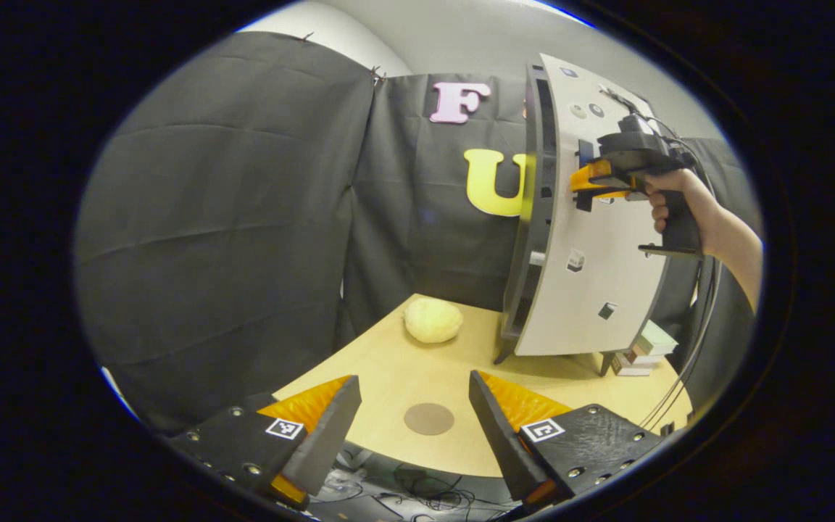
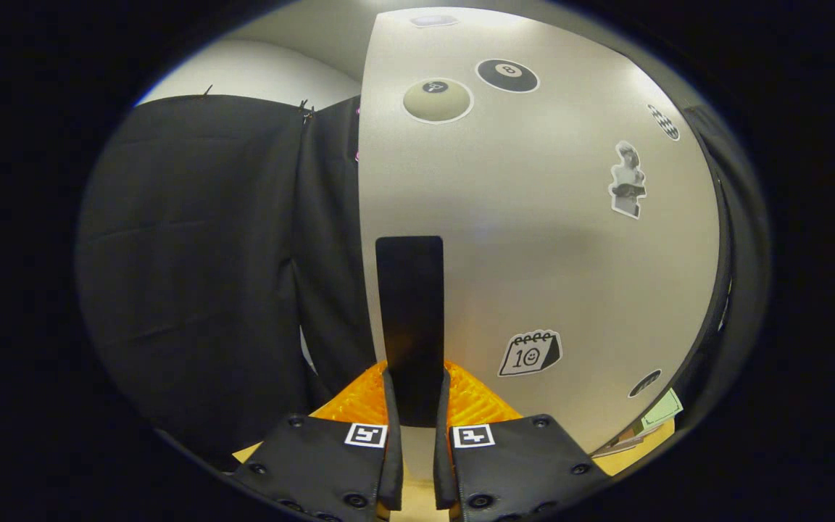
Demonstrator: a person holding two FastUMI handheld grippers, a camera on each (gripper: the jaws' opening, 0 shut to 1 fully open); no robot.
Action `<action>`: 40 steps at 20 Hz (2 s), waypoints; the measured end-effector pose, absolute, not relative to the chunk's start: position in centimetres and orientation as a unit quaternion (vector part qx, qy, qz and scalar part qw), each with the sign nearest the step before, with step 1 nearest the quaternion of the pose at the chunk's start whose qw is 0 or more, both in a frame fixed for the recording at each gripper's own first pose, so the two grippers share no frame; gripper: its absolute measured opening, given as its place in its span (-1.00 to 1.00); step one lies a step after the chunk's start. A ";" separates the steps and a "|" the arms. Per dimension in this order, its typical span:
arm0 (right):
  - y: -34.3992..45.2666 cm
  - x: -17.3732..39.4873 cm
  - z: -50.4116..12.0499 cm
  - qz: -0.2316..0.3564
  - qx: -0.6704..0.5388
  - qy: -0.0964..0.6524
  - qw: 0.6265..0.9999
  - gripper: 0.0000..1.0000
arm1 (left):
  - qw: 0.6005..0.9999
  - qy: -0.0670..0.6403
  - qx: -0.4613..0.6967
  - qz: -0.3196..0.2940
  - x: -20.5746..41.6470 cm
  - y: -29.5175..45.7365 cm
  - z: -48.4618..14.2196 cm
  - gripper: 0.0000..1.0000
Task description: Open the cabinet door with the right hand, grasp the bottle in the cabinet with the left hand and place it on the coaster, then close the cabinet door with the right hand.
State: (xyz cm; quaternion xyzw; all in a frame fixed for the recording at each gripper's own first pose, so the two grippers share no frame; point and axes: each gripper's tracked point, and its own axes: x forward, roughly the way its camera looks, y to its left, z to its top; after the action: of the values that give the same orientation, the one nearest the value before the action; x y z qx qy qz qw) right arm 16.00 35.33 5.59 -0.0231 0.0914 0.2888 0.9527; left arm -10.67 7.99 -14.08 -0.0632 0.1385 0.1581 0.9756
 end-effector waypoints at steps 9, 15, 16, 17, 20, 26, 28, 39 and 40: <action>34.5 16.1 5.7 0.358 -0.034 0.100 0.928 -0.67 | 0.973 0.148 -0.063 0.166 -12.2 1.7 -12.9 0.77; 34.0 16.4 5.9 0.381 -0.027 0.101 0.919 -0.62 | 0.976 0.130 -0.040 0.171 -14.5 -2.9 -10.9 0.82; 33.9 16.5 5.9 0.383 -0.028 0.099 0.918 -0.62 | 0.976 0.133 -0.041 0.169 -14.7 -3.9 -10.9 0.84; 33.9 16.5 5.9 0.383 -0.026 0.098 0.918 -0.63 | 0.975 0.137 -0.043 0.167 -14.9 -4.9 -11.2 0.86; 33.4 16.6 5.9 0.380 -0.019 0.098 0.920 -0.67 | 0.976 0.140 -0.039 0.164 -16.1 -6.6 -11.2 0.77; 32.5 16.7 6.1 0.359 -0.015 0.097 0.928 -0.63 | 0.978 0.135 -0.029 0.155 -17.5 -10.9 -11.1 0.77; 32.0 16.7 6.1 0.350 -0.018 0.099 0.931 -0.63 | 0.979 0.136 -0.031 0.151 -17.5 -11.9 -11.2 0.85; 25.7 17.2 6.8 0.246 -0.008 0.088 0.965 -0.65 | 0.987 0.134 -0.005 0.085 -14.2 -16.6 -10.0 0.77; 25.5 18.1 6.8 0.233 -0.008 0.085 0.969 -0.70 | 0.988 0.135 -0.003 0.079 -13.9 -17.3 -10.0 0.85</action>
State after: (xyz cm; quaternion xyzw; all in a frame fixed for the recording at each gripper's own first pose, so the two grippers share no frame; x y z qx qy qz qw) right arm 18.13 25.50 6.76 -0.0077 0.0849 0.2331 0.9687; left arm -13.86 -17.25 -9.98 -0.0035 0.1353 0.0790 0.9876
